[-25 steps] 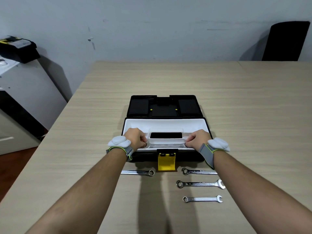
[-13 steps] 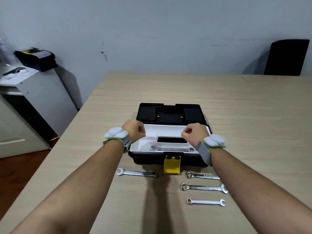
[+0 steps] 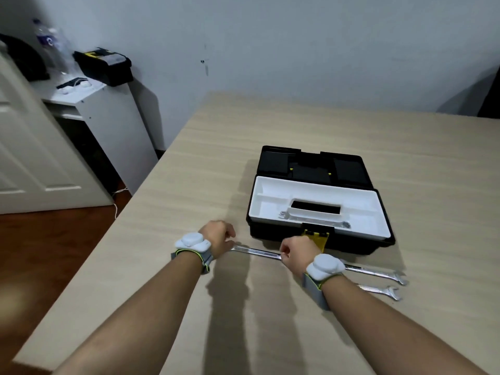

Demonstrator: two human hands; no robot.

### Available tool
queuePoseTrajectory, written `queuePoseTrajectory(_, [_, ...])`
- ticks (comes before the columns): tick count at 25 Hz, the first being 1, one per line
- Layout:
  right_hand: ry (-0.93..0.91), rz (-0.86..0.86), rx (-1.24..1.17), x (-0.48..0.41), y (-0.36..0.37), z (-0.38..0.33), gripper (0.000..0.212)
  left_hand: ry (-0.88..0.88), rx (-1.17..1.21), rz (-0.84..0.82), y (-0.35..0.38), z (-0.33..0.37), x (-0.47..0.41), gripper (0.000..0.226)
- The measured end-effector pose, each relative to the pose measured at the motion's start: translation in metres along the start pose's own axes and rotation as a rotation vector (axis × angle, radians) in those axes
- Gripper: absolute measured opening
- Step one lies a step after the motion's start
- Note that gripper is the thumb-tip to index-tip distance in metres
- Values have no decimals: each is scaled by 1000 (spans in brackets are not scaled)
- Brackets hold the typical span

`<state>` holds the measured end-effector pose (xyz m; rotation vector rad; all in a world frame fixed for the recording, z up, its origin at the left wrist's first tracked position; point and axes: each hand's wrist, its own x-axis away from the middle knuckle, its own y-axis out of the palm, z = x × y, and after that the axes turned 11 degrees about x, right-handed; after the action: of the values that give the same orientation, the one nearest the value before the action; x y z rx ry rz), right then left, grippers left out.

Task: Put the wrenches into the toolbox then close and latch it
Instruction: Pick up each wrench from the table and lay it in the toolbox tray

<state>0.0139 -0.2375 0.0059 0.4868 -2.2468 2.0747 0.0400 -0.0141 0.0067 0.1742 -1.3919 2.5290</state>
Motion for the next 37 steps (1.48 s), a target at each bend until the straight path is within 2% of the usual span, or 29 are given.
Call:
queuePoseTrajectory(3, [-13, -83, 125, -2, 21, 3, 25, 17, -33, -42, 22, -15, 1, 35])
queuePoseTrajectory(7, [0, -81, 181, -5, 33, 6, 30, 75, -39, -102, 34, -24, -2, 47])
queuePoseTrajectory(12, [-14, -117, 244, -9, 35, -1, 27, 54, -127, -131, 37, -23, -2, 33])
queuePoseTrajectory(16, [-42, -208, 215, -12, 28, 1, 24, 30, -240, -256, 39, -20, -1, 34])
queuePoseTrajectory(18, [-50, -213, 177, -13, 22, 4, 20, 10, -206, -274, 35, -19, -1, 34])
queuePoseTrajectory(22, [-36, -110, 122, -13, -2, 5, 30, -16, -62, -184, 6, -11, -1, 26])
queuePoseTrajectory(28, [40, 239, -187, -6, -57, 16, 15, 55, 97, 11, -50, 22, -8, 22])
queuePoseTrajectory(33, [214, 324, -290, -12, -91, 70, 8, 182, 96, 125, -54, 79, -37, 16])
queuePoseTrajectory(35, [270, 289, -299, -8, -91, 91, 5, 216, 58, 103, -44, 101, -48, 17])
queuePoseTrajectory(37, [396, 242, -324, -12, -76, 141, 6, 235, 33, 9, -6, 138, -83, 16])
